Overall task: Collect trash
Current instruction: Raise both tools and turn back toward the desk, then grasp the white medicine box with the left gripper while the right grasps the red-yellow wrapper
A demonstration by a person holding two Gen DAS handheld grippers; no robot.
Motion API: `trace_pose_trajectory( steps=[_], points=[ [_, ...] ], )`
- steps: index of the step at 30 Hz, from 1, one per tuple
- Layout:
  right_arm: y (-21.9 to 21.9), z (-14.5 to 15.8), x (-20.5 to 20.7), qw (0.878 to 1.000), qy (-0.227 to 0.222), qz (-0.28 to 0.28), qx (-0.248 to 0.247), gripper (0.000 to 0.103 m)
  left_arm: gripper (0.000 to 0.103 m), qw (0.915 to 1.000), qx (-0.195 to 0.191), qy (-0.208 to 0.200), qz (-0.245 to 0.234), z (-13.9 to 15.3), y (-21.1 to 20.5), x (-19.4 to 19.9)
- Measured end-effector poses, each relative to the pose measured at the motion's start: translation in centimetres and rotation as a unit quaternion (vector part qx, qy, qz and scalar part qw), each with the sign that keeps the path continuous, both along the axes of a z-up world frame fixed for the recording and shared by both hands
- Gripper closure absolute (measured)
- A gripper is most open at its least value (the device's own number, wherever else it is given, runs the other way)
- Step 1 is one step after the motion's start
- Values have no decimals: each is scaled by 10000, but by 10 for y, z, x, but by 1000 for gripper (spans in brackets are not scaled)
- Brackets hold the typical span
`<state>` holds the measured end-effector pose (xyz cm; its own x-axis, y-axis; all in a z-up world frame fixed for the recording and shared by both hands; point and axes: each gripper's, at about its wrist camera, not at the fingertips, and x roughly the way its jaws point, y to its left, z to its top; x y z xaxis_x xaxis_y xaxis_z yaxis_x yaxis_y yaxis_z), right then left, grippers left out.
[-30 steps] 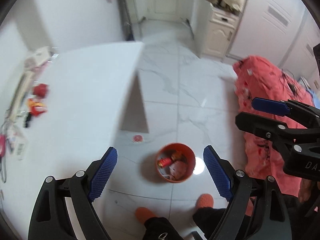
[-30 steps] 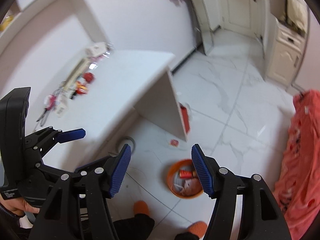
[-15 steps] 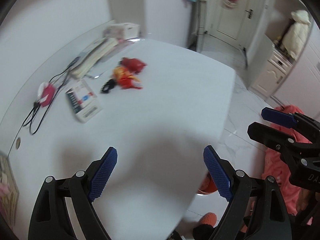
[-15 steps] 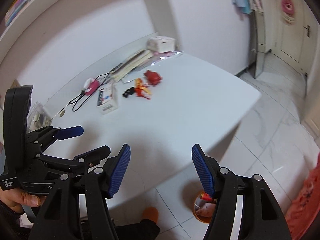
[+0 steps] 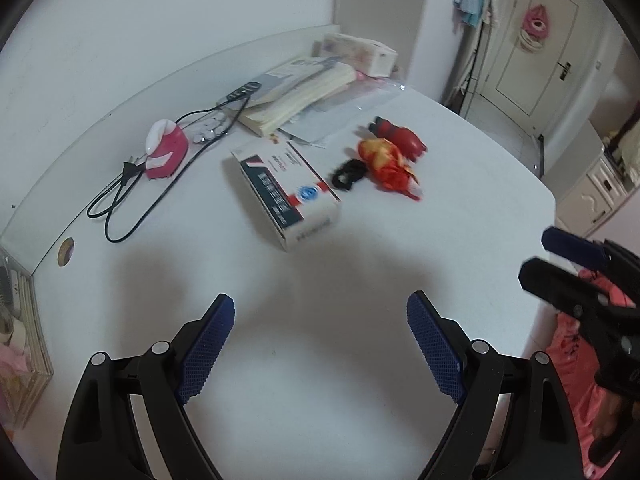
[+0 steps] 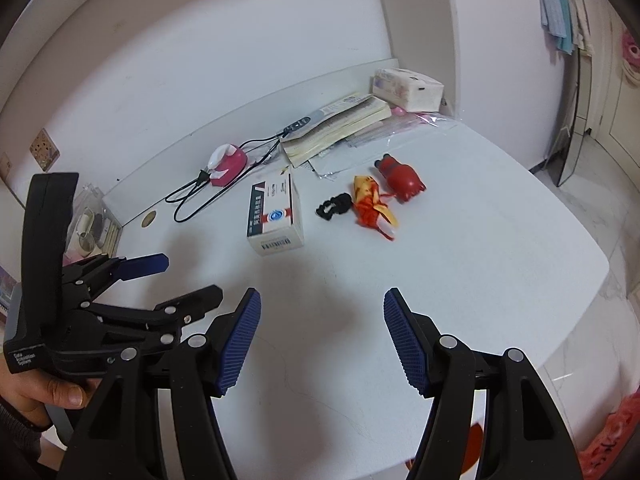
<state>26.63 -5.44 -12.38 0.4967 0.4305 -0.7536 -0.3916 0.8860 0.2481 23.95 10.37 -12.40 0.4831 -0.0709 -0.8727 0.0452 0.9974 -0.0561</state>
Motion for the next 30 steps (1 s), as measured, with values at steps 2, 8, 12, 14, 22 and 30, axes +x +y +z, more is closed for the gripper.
trace_pose_trajectory(
  steps=[2,8,12,14,22,30],
  points=[
    [7,-2,11,10000,-16,-13,-52,39,16,9999,-44,-11,118,-3,7,14],
    [15,-10,43,9998,16,-108,-137,39,16,9988,-215,81,443,-23,10,68],
    [17,-18,61,9997,65,-146,-190,39,16,9984,-179,188,509,-40,6,92],
    [17,-22,68,9996,87,-161,-197,39,16,9982,-146,259,520,-50,6,101],
    [14,-36,90,9991,191,-322,-175,39,16,9989,92,358,290,-73,6,120],
    [22,-54,112,9987,267,-333,-261,39,25,9990,249,374,1,-83,19,121]
  ],
)
